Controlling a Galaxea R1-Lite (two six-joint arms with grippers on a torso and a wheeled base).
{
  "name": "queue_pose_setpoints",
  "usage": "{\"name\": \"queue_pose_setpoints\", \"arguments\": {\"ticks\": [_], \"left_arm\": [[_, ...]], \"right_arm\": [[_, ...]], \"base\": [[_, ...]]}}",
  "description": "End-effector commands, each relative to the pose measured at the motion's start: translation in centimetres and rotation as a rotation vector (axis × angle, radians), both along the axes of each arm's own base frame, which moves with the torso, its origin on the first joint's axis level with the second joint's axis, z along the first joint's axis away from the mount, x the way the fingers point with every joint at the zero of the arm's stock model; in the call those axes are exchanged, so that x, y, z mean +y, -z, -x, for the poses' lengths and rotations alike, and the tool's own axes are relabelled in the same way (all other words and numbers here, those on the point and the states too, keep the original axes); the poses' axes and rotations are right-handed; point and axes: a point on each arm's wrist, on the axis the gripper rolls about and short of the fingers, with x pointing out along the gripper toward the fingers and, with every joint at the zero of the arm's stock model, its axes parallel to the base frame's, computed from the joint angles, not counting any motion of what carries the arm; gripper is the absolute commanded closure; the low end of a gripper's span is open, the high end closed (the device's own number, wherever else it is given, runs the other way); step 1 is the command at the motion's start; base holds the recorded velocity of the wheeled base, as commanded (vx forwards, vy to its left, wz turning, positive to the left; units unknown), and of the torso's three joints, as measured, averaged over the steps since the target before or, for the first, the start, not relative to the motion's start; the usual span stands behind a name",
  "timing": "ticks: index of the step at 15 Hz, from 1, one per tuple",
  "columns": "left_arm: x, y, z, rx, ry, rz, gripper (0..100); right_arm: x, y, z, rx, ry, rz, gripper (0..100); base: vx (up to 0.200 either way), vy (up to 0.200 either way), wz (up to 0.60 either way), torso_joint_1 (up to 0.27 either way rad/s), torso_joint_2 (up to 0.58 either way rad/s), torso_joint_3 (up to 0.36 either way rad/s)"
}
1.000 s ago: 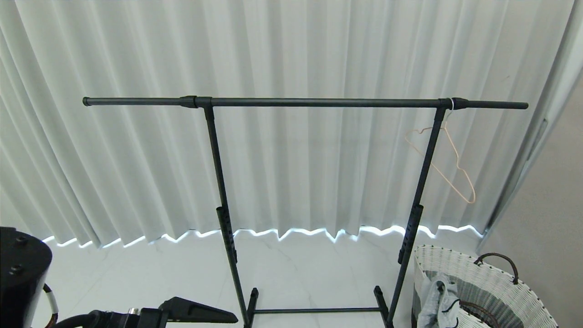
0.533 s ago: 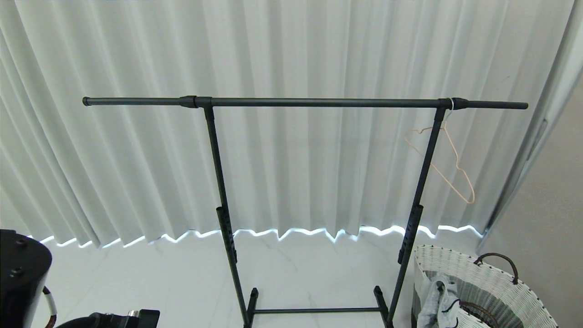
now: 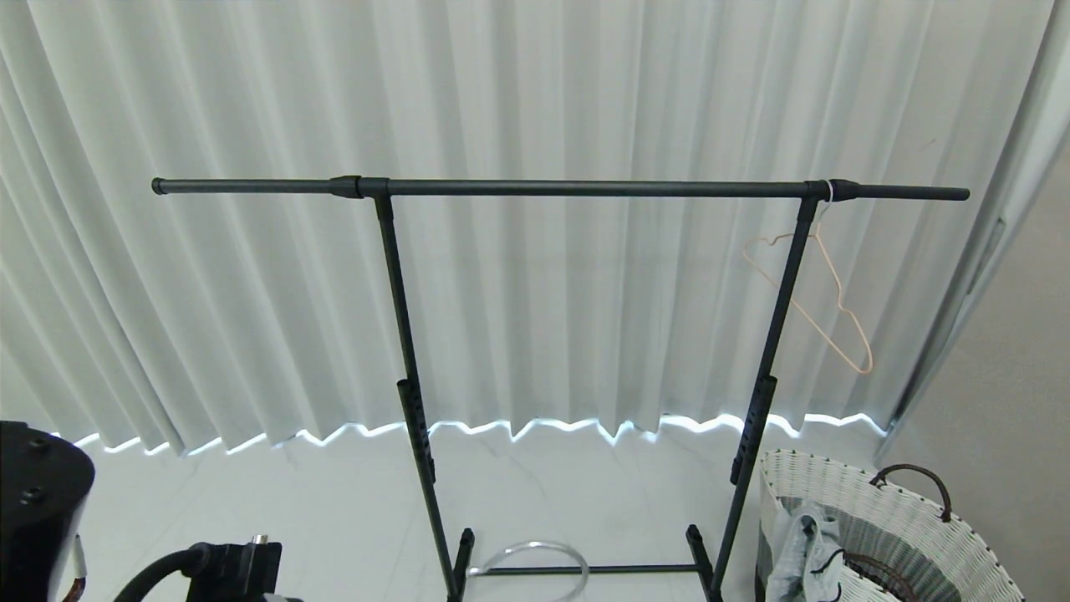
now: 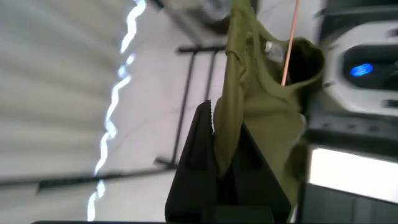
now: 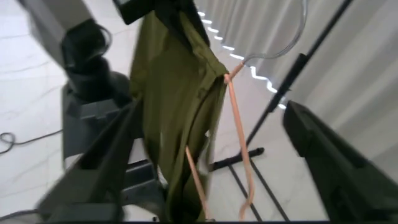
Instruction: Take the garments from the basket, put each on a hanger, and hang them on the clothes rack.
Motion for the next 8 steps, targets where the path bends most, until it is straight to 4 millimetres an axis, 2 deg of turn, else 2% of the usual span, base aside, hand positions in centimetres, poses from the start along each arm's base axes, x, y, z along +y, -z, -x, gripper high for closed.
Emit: {"name": "queue_pose_setpoints", "arguments": {"ticks": [1, 5, 8], "left_arm": [[0.2, 0.2, -0.2, -0.021, -0.066, -0.032, 100], [1.1, 0.6, -0.7, -0.065, -0.216, -0.099, 100], [1.5, -0.6, -1.7, -0.081, -0.399, 0.009, 100]], "right_arm": [[-0.1, 0.0, -0.5, -0.004, 0.041, 0.002, 0], [-0.3, 0.0, -2.2, -0.006, 0.139, 0.004, 0], [-0.3, 0.6, -3.2, 0.01, 0.184, 0.02, 0]], "base": [[0.0, 0.0, 0.0, 0.0, 0.0, 0.0], [0.0, 0.0, 0.0, 0.0, 0.0, 0.0], [0.0, 0.0, 0.0, 0.0, 0.0, 0.0]]}}
